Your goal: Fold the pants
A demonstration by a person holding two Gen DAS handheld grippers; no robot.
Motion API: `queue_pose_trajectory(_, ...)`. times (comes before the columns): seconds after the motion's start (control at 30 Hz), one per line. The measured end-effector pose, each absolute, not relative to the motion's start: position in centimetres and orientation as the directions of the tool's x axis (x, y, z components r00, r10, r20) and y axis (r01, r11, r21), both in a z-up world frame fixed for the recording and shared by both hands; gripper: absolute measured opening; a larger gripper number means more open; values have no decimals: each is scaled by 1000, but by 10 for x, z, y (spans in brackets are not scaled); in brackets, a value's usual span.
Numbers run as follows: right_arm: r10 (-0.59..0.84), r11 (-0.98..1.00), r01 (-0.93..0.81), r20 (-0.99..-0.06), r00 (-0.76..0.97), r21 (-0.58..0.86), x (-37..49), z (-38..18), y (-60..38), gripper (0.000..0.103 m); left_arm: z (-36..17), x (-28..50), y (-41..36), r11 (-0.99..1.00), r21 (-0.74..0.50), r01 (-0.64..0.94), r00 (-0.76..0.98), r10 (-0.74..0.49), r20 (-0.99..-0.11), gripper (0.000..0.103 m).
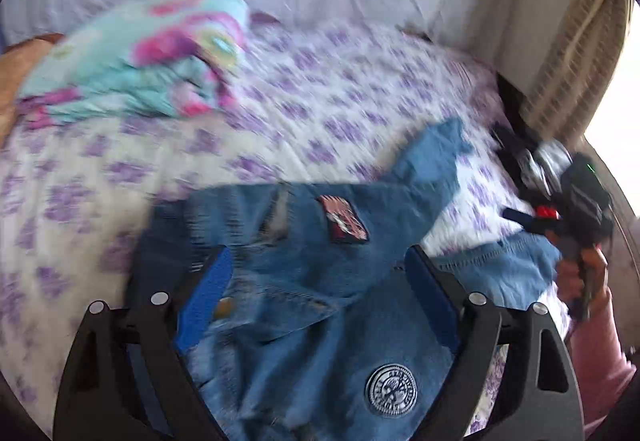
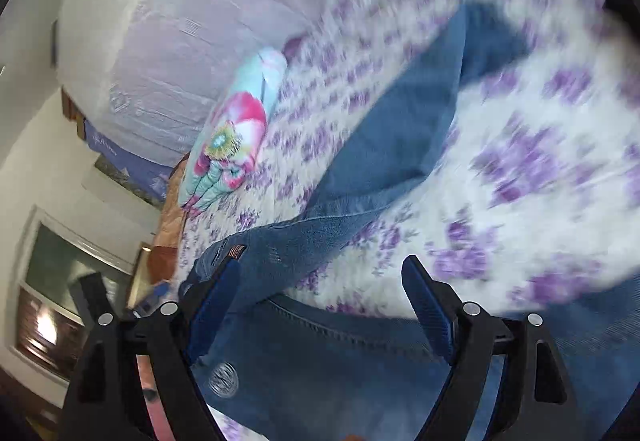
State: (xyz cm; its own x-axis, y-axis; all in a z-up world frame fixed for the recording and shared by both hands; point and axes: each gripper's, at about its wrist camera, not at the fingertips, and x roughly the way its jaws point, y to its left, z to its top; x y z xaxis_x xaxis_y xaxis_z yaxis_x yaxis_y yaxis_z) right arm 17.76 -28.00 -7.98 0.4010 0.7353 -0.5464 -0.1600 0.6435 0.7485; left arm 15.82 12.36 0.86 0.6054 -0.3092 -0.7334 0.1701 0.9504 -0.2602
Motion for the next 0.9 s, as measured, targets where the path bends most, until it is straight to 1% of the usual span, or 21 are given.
queue_pose_trajectory(0.03,756,622,-132,-547,359,772,189,-93,-269,84,-4,167,118,950,-252,183,574,-311,-758,85)
queue_pose_trajectory(0.1,786,591,-100,-544,295,800,206,-112,-249,78,-31,188,119,966,-200,164,535,-258,-804,85)
queue_pose_trajectory(0.13,789,591,-101,-547,279,801,211,-118,-240,66,-41,195,126,969,-193,151,532,-245,-811,84)
queue_pose_trajectory(0.17,788,597,-121,-552,272,793,219,-119,-228,50,-44,198,133,966,-214,144,529,-258,-809,84)
queue_pose_trajectory(0.2,781,611,-153,-560,277,776,229,-114,-215,45,-46,201,143,957,-260,131,529,-289,-798,83)
queue_pose_trajectory(0.27,742,666,-253,-588,323,702,251,-96,-189,31,-45,199,163,935,-342,91,555,-333,-763,80)
queue_pose_trajectory(0.3,734,678,-318,-584,349,662,263,-85,-173,30,-43,196,171,933,-354,62,576,-323,-751,75)
queue_pose_trajectory(0.33,723,691,-396,-576,381,604,276,-69,-151,30,-43,193,178,934,-356,21,603,-296,-741,74)
queue_pose_trajectory(0.37,720,694,-449,-566,402,563,289,-60,-133,30,-43,189,187,937,-348,-40,640,-244,-729,70)
queue_pose_trajectory(0.43,725,685,-525,-544,423,505,314,-51,-101,30,-49,185,197,921,-376,-99,675,-216,-706,70)
queue_pose_trajectory(0.5,696,706,-544,-586,416,453,342,-61,-73,43,-54,183,195,930,-342,-134,691,-160,-705,70)
queue_pose_trajectory(0.53,672,722,-537,-625,397,436,352,-70,-62,56,-54,182,190,940,-313,-134,693,-137,-708,70)
queue_pose_trajectory(0.57,635,747,-520,-678,371,415,361,-84,-50,57,-54,182,183,955,-266,-132,695,-102,-712,71)
queue_pose_trajectory(0.6,615,757,-513,-708,347,406,363,-95,-44,57,-54,181,178,964,-234,-128,696,-81,-713,72)
queue_pose_trajectory(0.63,614,755,-512,-714,335,410,359,-98,-47,59,-53,182,176,968,-219,-126,696,-71,-714,72)
queue_pose_trajectory(0.7,666,723,-510,-666,335,467,342,-93,-69,60,-54,182,181,963,-237,-125,696,-85,-713,72)
queue_pose_trajectory(0.73,690,711,-490,-634,349,504,334,-88,-86,62,-55,181,184,960,-250,-125,697,-94,-710,72)
queue_pose_trajectory(0.77,703,709,-448,-596,389,544,327,-82,-112,69,-55,181,186,958,-257,-126,697,-99,-711,72)
queue_pose_trajectory(0.8,699,715,-401,-566,438,573,322,-79,-135,72,-56,182,185,960,-252,-126,696,-95,-712,72)
queue_pose_trajectory(0.87,635,737,-242,-524,568,631,320,-75,-196,84,-55,179,182,965,-229,-127,693,-79,-716,73)
queue_pose_trajectory(0.9,587,738,-155,-511,628,656,322,-76,-226,85,-55,179,180,967,-222,-126,693,-75,-717,73)
